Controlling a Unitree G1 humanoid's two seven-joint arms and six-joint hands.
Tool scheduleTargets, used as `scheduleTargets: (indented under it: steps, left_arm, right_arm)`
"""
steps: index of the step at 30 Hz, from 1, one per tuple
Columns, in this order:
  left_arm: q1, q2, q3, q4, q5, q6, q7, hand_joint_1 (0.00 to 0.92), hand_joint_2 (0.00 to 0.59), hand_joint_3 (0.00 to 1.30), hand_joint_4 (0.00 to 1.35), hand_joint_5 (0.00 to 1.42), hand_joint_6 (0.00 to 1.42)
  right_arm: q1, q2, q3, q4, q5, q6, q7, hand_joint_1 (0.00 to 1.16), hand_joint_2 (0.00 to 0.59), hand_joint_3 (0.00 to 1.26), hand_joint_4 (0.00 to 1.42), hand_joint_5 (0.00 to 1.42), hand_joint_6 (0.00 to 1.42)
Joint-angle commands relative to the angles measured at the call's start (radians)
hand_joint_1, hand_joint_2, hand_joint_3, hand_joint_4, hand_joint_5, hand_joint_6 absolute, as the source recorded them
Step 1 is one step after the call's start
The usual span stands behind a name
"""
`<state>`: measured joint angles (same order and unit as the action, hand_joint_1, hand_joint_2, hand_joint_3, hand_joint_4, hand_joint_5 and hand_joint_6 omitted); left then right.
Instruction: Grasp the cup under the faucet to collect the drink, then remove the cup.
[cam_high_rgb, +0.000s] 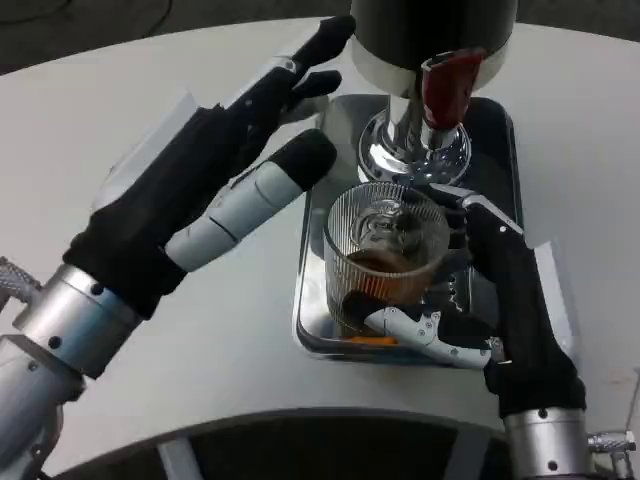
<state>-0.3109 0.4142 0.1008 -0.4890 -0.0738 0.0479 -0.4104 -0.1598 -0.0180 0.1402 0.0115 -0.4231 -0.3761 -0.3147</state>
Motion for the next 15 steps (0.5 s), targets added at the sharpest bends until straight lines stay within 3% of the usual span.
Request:
scheduleTargets:
  steps: [1, 15]
  left_arm:
    - [0.053, 0.05, 0.049, -0.023, 0.001, -0.045, -0.015, 0.0, 0.074, 0.09, 0.0, 0.09, 0.09]
    - [0.208, 0.16, 0.206, -0.014, -0.024, -0.207, -0.073, 0.0, 0.074, 0.14, 0.03, 0.12, 0.1]
  right_arm:
    - [0.034, 0.007, 0.006, -0.079, 0.029, -0.016, 0.026, 0.96, 0.129, 0.77, 0.81, 0.93, 0.8]
    - [0.104, 0.004, 0.024, -0.182, 0.048, -0.008, 0.117, 0.96, 0.129, 0.78, 0.81, 0.94, 0.81]
